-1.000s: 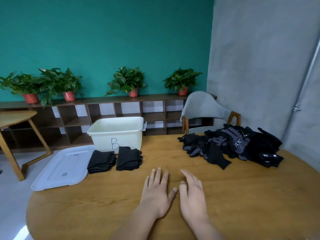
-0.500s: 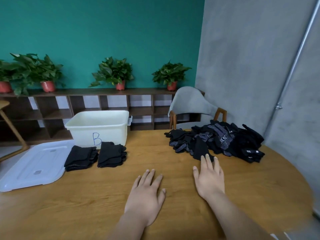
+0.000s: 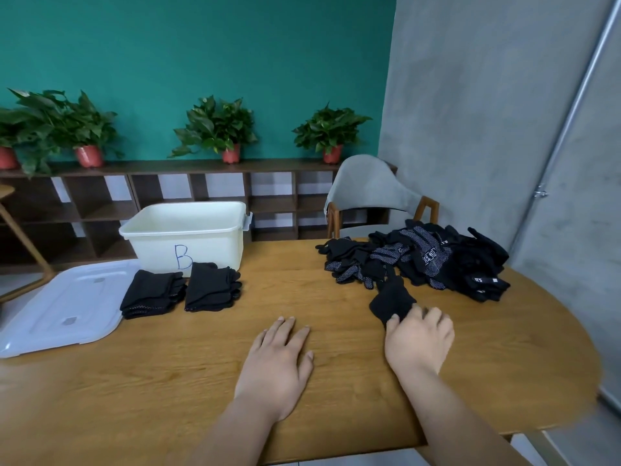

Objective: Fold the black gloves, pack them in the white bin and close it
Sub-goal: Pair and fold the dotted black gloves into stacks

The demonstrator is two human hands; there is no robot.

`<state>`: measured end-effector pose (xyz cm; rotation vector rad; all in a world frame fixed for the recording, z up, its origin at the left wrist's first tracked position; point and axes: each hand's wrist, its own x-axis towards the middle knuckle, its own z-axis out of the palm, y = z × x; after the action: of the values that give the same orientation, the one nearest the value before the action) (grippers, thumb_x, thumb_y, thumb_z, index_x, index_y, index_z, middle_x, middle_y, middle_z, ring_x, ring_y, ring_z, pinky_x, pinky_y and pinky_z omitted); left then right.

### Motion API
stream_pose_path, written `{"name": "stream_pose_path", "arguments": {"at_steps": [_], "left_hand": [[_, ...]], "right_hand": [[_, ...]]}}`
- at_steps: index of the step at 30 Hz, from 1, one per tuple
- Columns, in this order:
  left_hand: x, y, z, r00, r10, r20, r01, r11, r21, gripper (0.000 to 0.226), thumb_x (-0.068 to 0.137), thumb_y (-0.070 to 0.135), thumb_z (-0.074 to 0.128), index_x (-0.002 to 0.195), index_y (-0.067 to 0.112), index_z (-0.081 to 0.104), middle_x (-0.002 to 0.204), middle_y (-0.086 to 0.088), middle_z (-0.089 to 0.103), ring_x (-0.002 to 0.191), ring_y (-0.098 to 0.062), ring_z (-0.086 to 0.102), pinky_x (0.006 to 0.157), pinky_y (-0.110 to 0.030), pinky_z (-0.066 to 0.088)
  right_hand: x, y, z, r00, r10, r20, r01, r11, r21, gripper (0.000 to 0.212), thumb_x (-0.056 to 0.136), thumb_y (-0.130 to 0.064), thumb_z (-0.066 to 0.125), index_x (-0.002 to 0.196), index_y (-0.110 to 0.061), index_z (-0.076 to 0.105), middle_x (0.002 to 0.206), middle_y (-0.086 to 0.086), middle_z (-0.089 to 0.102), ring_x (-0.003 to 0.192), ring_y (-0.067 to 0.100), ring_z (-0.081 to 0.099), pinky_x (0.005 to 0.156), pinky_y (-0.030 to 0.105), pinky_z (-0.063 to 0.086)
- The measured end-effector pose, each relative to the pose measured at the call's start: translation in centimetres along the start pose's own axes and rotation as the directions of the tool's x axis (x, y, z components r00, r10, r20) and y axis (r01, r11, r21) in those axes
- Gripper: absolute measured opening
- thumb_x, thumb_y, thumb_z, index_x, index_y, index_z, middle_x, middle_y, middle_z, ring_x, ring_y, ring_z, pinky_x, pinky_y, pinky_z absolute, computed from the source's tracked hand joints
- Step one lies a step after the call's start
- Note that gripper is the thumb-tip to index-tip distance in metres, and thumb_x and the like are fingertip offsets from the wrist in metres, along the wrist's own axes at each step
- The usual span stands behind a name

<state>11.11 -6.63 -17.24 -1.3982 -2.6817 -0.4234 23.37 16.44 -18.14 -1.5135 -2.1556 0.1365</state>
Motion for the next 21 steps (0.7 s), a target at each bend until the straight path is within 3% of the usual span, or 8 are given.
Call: {"name": "stream_pose_path", "arguments": {"at_steps": [2, 4, 9, 11, 13, 15, 18, 21], "left_hand": [[-0.1, 0.0, 0.0, 1.0, 0.002, -0.006, -0.002, 1.0, -0.002, 0.058, 0.11, 0.058, 0.02, 0.166, 0.039, 0.023, 0.175, 0.009, 0.013, 0.162, -0.012, 0.0, 0.132, -0.035, 0.004], [-0.2, 0.0, -0.1, 1.0, 0.001, -0.01, -0.001, 1.0, -0.006, 0.057, 0.111, 0.057, 0.021, 0.165, 0.039, 0.025, 0.175, 0.01, 0.015, 0.162, -0.012, 0.002, 0.131, -0.034, 0.005], [-0.1, 0.1, -0.1, 1.0, -0.002, -0.007, 0.002, 1.0, -0.008, 0.057, 0.11, 0.057, 0.021, 0.164, 0.039, 0.027, 0.174, 0.01, 0.017, 0.162, -0.014, 0.004, 0.131, -0.035, 0.006], [0.0, 0.1, -0.2, 1.0, -0.003, -0.006, 0.003, 1.0, -0.012, 0.057, 0.11, 0.058, 0.022, 0.164, 0.039, 0.028, 0.173, 0.009, 0.019, 0.161, -0.014, 0.003, 0.131, -0.036, 0.007], [-0.1, 0.1, -0.2, 1.0, 0.002, -0.014, -0.002, 1.0, -0.007, 0.058, 0.11, 0.058, 0.022, 0.163, 0.038, 0.031, 0.172, 0.009, 0.02, 0.162, -0.016, -0.001, 0.132, -0.037, 0.007], [-0.2, 0.1, -0.2, 1.0, 0.002, -0.019, -0.002, 1.0, -0.002, 0.058, 0.109, 0.058, 0.023, 0.163, 0.037, 0.032, 0.172, 0.007, 0.02, 0.162, -0.018, -0.005, 0.132, -0.039, 0.006], [-0.2, 0.2, -0.4, 1.0, -0.001, -0.024, 0.001, 1.0, 0.003, 0.058, 0.109, 0.057, 0.022, 0.162, 0.037, 0.033, 0.172, 0.006, 0.019, 0.161, -0.019, -0.006, 0.132, -0.039, 0.006], [-0.3, 0.2, -0.4, 1.0, -0.005, -0.029, 0.005, 1.0, 0.001, 0.057, 0.109, 0.057, 0.023, 0.162, 0.037, 0.032, 0.172, 0.004, 0.017, 0.161, -0.019, -0.006, 0.132, -0.04, 0.007]], "right_hand": [[0.1, 0.1, -0.2, 0.992, 0.089, 0.084, -0.085, 0.995, -0.052, 0.049, 0.095, -0.052, 0.058, 0.123, -0.013, 0.067, 0.138, 0.015, 0.053, 0.14, 0.039, 0.033, 0.12, 0.053, 0.026], [0.1, 0.3, 0.0, 0.996, 0.058, 0.074, -0.055, 0.997, -0.049, 0.047, 0.094, -0.053, 0.059, 0.125, -0.019, 0.067, 0.139, 0.012, 0.053, 0.142, 0.038, 0.031, 0.122, 0.051, 0.023], [0.2, 0.6, -0.2, 0.999, -0.032, 0.018, 0.03, 0.996, 0.081, 0.026, 0.097, -0.04, 0.065, 0.123, -0.034, 0.067, 0.123, 0.004, 0.06, 0.123, 0.034, 0.046, 0.117, 0.047, 0.028], [-0.1, 0.4, -0.5, 0.993, -0.115, -0.014, 0.115, 0.983, 0.14, 0.021, 0.1, -0.034, 0.064, 0.12, -0.034, 0.066, 0.112, 0.003, 0.064, 0.112, 0.031, 0.054, 0.106, 0.046, 0.037], [-0.3, 0.2, -0.9, 0.973, -0.229, -0.03, 0.229, 0.936, 0.267, 0.019, 0.102, -0.027, 0.062, 0.12, -0.031, 0.064, 0.105, 0.0, 0.063, 0.098, 0.027, 0.06, 0.086, 0.042, 0.047], [-0.6, 0.0, -1.4, 0.95, -0.31, -0.028, 0.29, 0.85, 0.439, 0.02, 0.103, -0.019, 0.061, 0.119, -0.03, 0.064, 0.107, -0.004, 0.061, 0.086, 0.017, 0.06, 0.071, 0.032, 0.047], [-0.4, -0.3, -2.5, 0.921, -0.387, -0.029, 0.326, 0.729, 0.602, 0.029, 0.1, -0.009, 0.065, 0.11, -0.037, 0.069, 0.108, -0.011, 0.062, 0.076, 0.001, 0.056, 0.071, 0.014, 0.041], [0.1, -1.4, -4.9, 0.899, -0.437, -0.017, 0.335, 0.664, 0.669, 0.04, 0.098, -0.004, 0.067, 0.109, -0.042, 0.072, 0.106, -0.016, 0.062, 0.069, 0.005, 0.058, 0.07, 0.01, 0.044]]}}
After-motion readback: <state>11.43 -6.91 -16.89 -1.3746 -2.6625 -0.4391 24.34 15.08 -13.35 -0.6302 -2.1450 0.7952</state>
